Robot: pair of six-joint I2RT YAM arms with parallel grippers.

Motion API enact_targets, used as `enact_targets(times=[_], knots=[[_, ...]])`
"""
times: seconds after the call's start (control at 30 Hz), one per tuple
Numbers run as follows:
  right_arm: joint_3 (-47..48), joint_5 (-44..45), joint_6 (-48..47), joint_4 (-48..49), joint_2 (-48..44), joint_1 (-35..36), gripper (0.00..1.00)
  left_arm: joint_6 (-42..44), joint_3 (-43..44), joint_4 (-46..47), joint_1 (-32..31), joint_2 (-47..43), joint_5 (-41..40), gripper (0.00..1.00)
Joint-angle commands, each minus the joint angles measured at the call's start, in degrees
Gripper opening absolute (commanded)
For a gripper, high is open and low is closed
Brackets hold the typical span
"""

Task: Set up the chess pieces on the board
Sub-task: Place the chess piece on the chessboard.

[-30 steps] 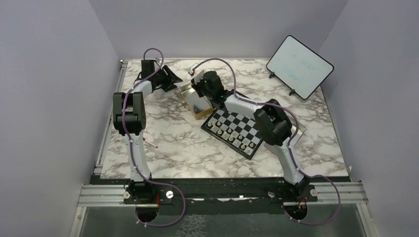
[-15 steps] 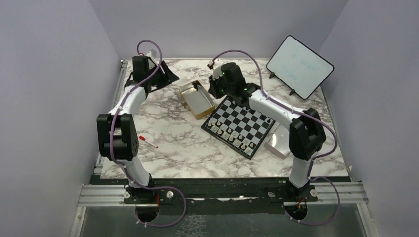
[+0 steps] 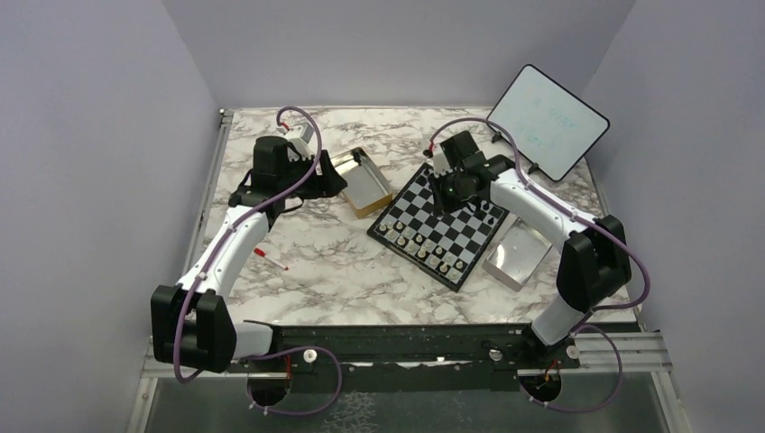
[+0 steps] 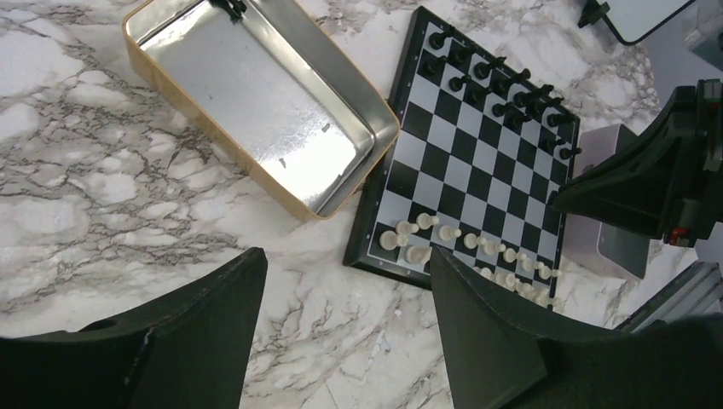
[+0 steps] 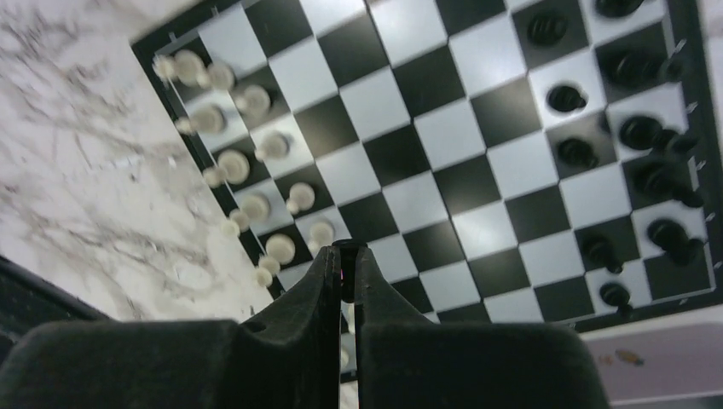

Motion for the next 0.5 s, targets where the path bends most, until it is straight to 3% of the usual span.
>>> enact_targets(times=[0.0, 0.47], knots=[[-1.4, 0.2, -1.0, -10.9, -1.1, 0.0, 0.05, 3.3, -2.3, -2.0, -0.2, -4.1, -2.7, 0.72], [-2.1, 3.4, -5.3, -18.7, 1.9, -2.7, 0.08, 5.0, -5.5, -1.3, -1.0, -9.3, -4.6, 0.77]])
